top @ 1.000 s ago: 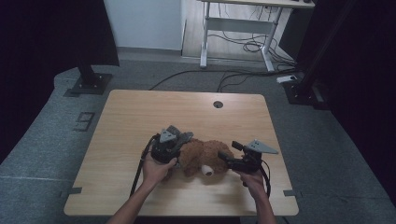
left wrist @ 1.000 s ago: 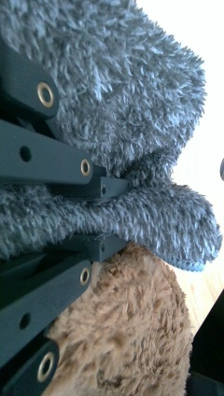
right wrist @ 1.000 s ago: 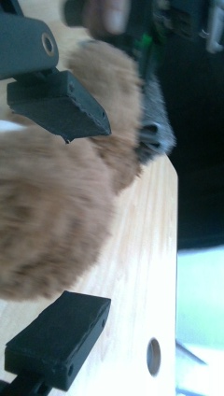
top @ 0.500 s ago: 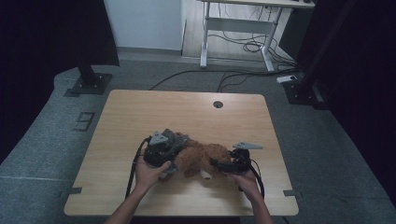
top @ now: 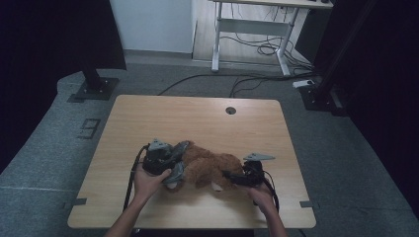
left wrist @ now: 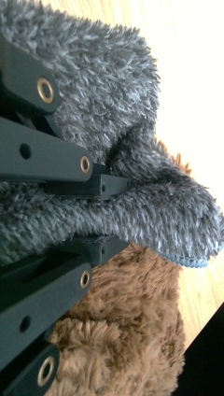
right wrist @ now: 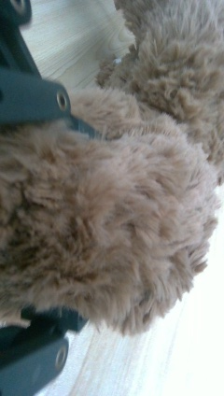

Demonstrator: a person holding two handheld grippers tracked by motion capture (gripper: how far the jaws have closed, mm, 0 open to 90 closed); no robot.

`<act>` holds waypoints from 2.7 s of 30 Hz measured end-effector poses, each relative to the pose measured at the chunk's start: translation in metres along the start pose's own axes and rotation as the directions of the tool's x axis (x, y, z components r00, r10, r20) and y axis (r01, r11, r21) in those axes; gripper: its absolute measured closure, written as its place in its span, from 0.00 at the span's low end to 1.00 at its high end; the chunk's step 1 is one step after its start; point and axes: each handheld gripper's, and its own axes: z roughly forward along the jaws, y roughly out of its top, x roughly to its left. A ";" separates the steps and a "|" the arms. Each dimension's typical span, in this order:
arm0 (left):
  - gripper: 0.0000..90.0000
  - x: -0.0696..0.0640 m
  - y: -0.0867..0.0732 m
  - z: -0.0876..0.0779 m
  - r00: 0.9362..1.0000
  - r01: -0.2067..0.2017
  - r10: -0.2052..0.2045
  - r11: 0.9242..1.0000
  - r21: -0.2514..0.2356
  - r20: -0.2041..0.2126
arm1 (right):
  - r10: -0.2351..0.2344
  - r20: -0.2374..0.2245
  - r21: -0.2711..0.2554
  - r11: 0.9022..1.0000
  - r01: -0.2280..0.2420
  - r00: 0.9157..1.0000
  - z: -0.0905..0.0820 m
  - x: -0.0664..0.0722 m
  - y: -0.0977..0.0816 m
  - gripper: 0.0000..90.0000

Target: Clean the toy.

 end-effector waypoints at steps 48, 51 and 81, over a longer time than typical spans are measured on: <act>0.85 -0.081 0.049 0.056 0.981 -0.158 0.151 0.986 0.051 0.122 | -0.272 0.051 -0.195 0.941 0.277 0.961 -0.009 -0.005 -0.026 0.52; 0.85 -0.066 0.046 0.037 0.986 -0.148 0.146 0.989 0.025 0.082 | -0.261 0.055 -0.190 0.945 0.267 0.964 -0.009 -0.004 -0.026 0.51; 0.85 0.015 -0.009 0.013 0.997 0.062 -0.063 0.998 0.034 0.051 | -0.199 0.027 -0.163 0.966 0.201 0.980 -0.014 -0.006 -0.027 0.47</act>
